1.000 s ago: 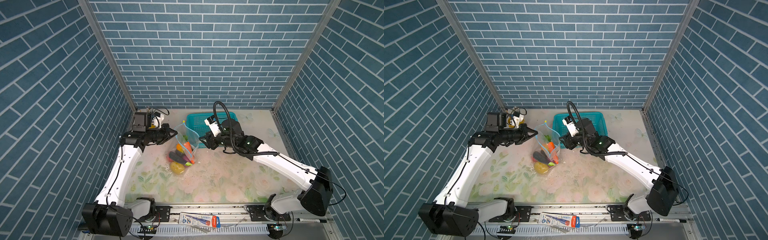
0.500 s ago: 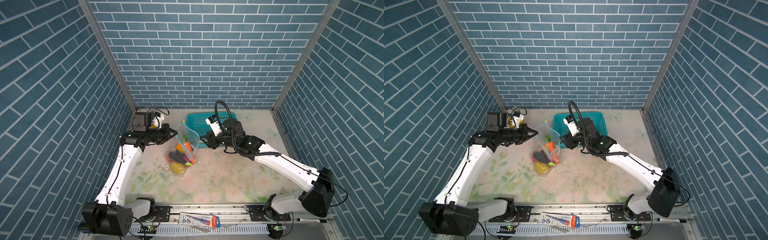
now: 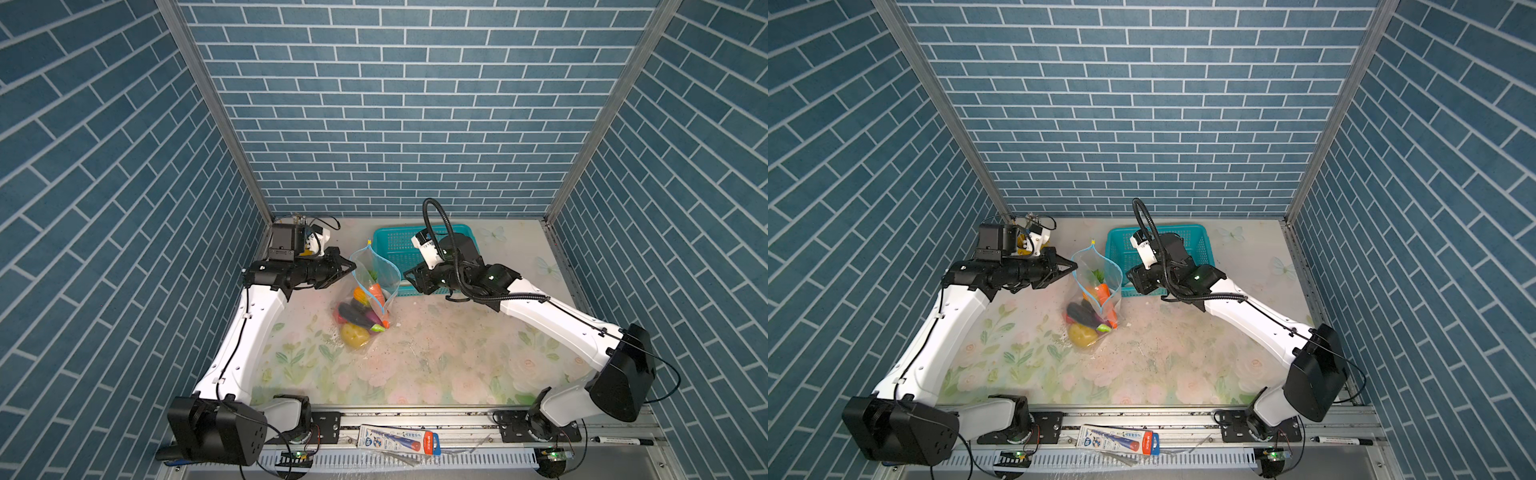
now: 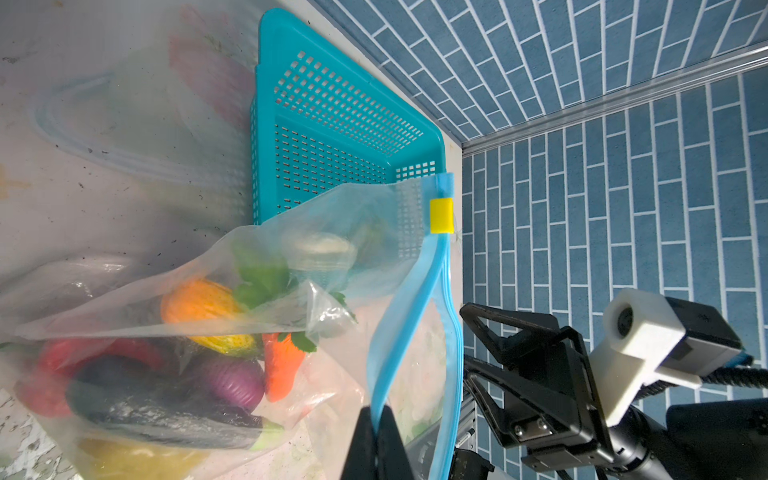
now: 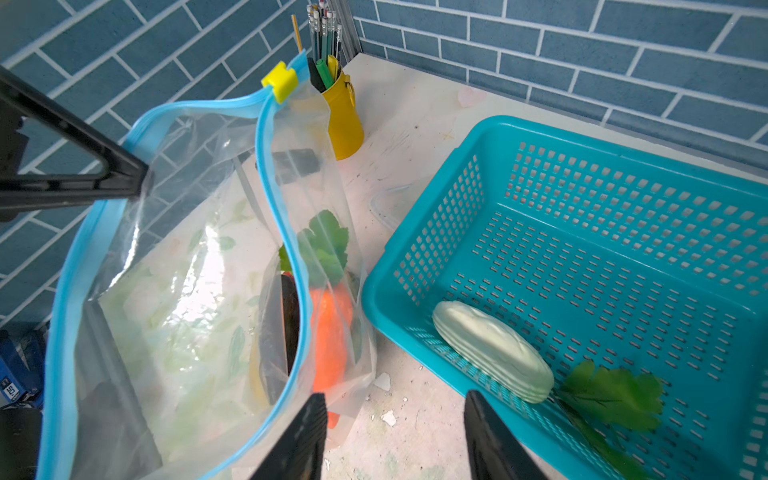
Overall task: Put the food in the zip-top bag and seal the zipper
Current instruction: 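Raise the open right gripper from the bag and move over the basket, then lower the right gripper into the teal basket around the white vegetable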
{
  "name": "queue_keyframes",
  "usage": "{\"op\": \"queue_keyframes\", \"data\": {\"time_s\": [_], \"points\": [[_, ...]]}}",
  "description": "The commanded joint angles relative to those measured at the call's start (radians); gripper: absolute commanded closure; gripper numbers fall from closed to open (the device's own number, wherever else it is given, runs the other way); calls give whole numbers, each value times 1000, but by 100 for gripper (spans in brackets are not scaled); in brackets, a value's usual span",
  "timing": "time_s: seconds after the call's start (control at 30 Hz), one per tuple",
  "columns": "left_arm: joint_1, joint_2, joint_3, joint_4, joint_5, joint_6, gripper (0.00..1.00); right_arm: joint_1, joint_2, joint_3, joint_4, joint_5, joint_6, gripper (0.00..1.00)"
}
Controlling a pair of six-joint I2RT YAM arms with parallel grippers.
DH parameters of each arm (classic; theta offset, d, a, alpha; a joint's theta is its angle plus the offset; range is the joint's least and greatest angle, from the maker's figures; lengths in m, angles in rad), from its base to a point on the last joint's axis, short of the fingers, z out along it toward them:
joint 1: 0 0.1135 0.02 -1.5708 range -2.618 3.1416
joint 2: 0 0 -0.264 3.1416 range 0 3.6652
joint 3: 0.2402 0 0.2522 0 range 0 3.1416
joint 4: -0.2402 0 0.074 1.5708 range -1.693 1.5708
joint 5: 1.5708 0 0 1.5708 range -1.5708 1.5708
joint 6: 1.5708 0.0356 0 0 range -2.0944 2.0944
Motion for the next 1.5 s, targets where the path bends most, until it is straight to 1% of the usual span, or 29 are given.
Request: {"op": "queue_keyframes", "data": {"time_s": [0.0,0.23,0.4,0.6,0.7,0.9,1.13,1.3,1.33,1.4,1.43,1.47], "points": [[4,14,13,15,15,22,100,-13,18,76,-44,14,-28,46],[6,18,22,13,20,29,100,-57,27,100,-91,-23,-30,46],[7,22,24,9,24,31,100,-109,48,124,-159,-28,-72,46],[6,6,24,7,20,31,100,-187,121,177,-251,-26,-89,46],[7,2,18,10,19,29,100,-208,168,216,-298,-12,-68,46],[7,-5,4,15,15,28,100,-244,233,248,-328,-6,-10,46],[7,-17,-2,12,-7,41,100,-304,306,277,-384,21,75,44],[7,-18,-3,15,0,37,100,-330,352,321,-443,40,120,42],[7,-19,-2,15,0,39,100,-340,363,334,-462,33,137,41],[7,-17,0,12,0,41,100,-366,386,364,-501,-19,160,40],[7,-17,1,12,1,42,100,-378,397,379,-518,-33,167,36],[7,-16,1,13,1,42,100,-387,405,387,-533,-41,171,35]]}}
